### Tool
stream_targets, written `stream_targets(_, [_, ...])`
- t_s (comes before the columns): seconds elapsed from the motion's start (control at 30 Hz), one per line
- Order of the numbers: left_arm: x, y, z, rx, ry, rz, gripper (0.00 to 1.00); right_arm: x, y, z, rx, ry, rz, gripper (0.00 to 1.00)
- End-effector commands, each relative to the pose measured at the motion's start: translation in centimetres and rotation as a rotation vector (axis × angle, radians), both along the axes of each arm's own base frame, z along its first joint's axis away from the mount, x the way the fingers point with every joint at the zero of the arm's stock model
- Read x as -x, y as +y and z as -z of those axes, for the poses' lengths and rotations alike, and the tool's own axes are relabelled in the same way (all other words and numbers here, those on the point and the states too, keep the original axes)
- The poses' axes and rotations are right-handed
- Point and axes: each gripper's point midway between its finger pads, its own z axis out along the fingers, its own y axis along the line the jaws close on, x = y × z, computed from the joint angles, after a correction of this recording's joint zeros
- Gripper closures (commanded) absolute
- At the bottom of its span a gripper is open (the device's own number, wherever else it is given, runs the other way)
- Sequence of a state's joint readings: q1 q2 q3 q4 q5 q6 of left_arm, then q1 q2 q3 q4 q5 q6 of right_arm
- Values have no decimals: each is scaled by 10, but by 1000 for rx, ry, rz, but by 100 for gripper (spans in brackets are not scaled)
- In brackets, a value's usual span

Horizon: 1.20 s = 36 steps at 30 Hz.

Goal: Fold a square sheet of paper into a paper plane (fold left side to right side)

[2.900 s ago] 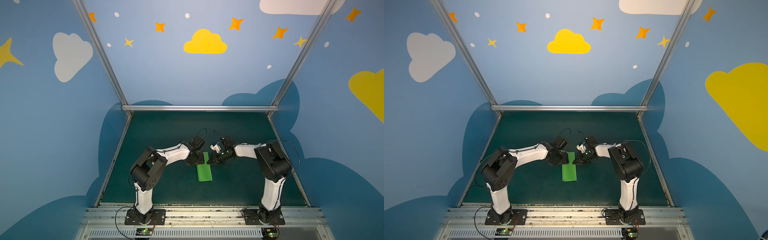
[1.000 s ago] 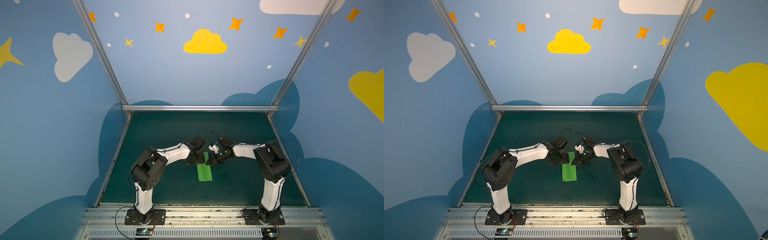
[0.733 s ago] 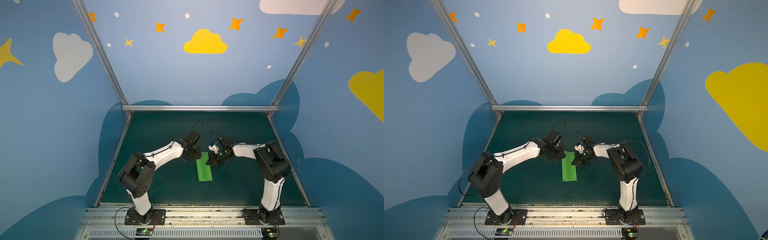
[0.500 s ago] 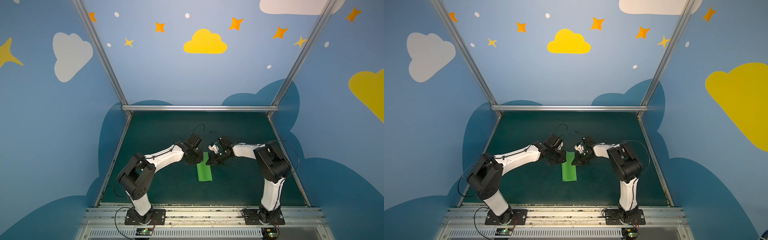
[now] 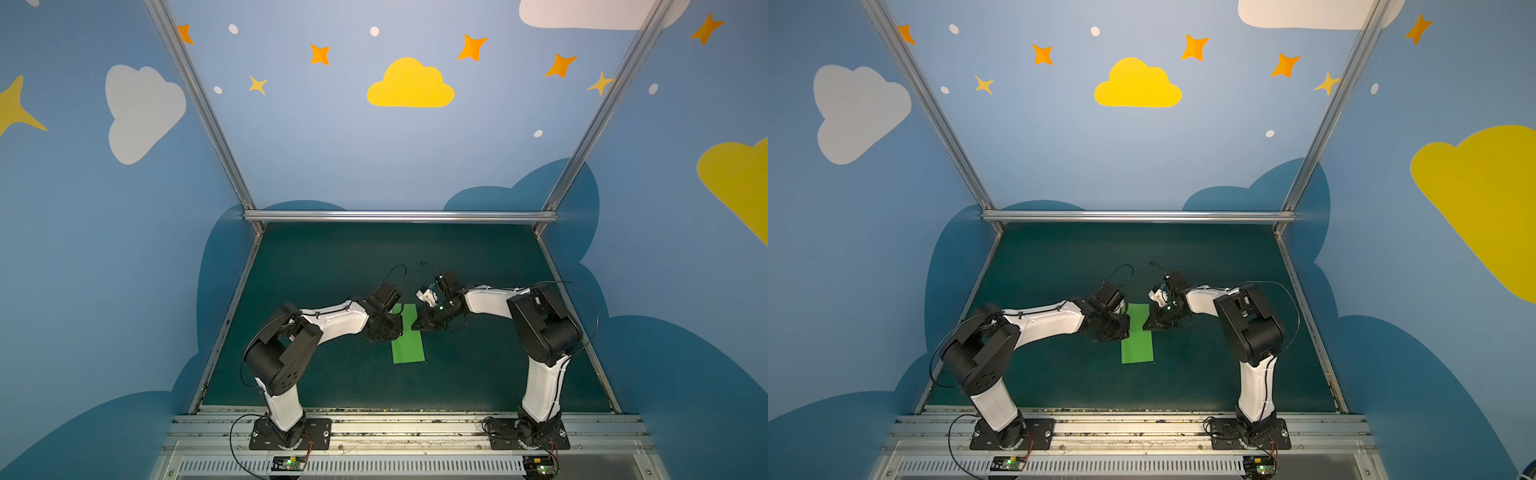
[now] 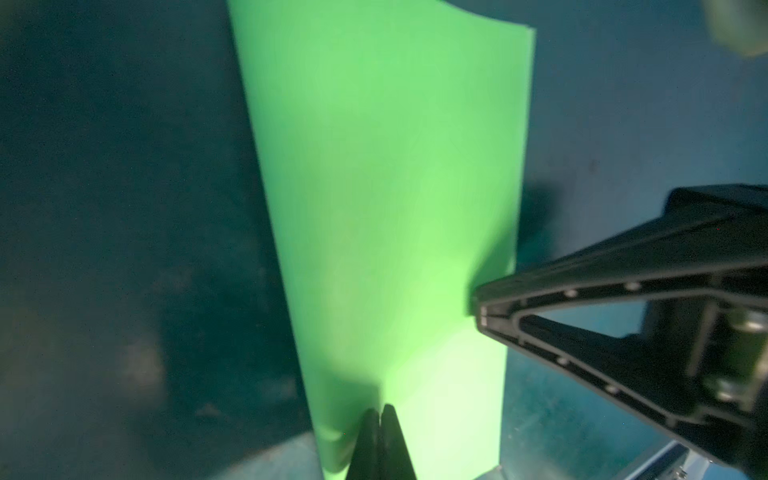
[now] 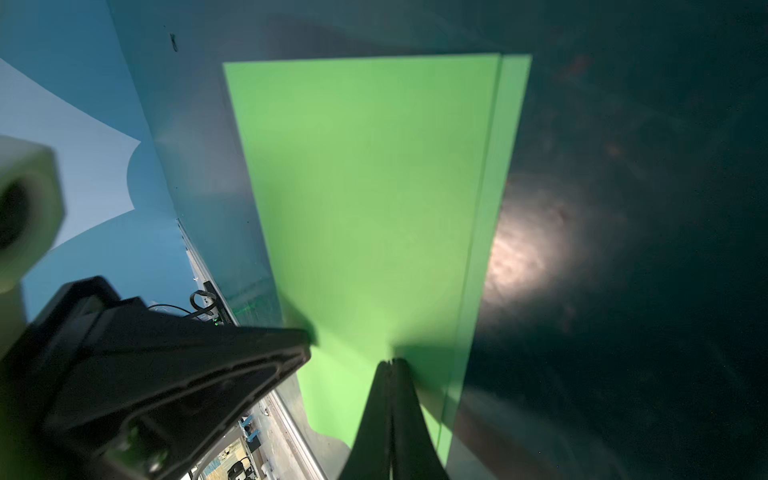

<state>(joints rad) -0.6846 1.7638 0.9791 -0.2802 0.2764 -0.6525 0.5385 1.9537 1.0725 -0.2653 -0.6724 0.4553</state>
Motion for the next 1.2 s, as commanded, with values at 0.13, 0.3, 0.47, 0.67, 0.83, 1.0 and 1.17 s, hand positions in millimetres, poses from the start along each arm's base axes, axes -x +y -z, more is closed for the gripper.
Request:
stream_targets(0.13, [-1,17,23,-37,4,-51,96,19,-32,41,201,68,16,100])
stream_targets(0.3, [5,28,27,-43,15,-69,96,22,-35,43,217,69,13,100])
stream_targets(0.47, [-5,28,-3,2,-41,-68,96,24,-38,44,228,70,7,100])
stream_targets(0.67, [-29,8,-41,64,-105,-13,96,24,-40,46,238,67,3,100])
stream_targets(0.83, [-42,-6,-35,69,-93,23,96,25,-42,48,247,70,0,100])
stream_targets(1.0, [-47,3,-10,26,-59,12,96,25,-43,50,257,70,0,100])
stream_targets(1.17, [-43,28,9,-6,-26,-27,96,26,-44,52,261,73,-1,100])
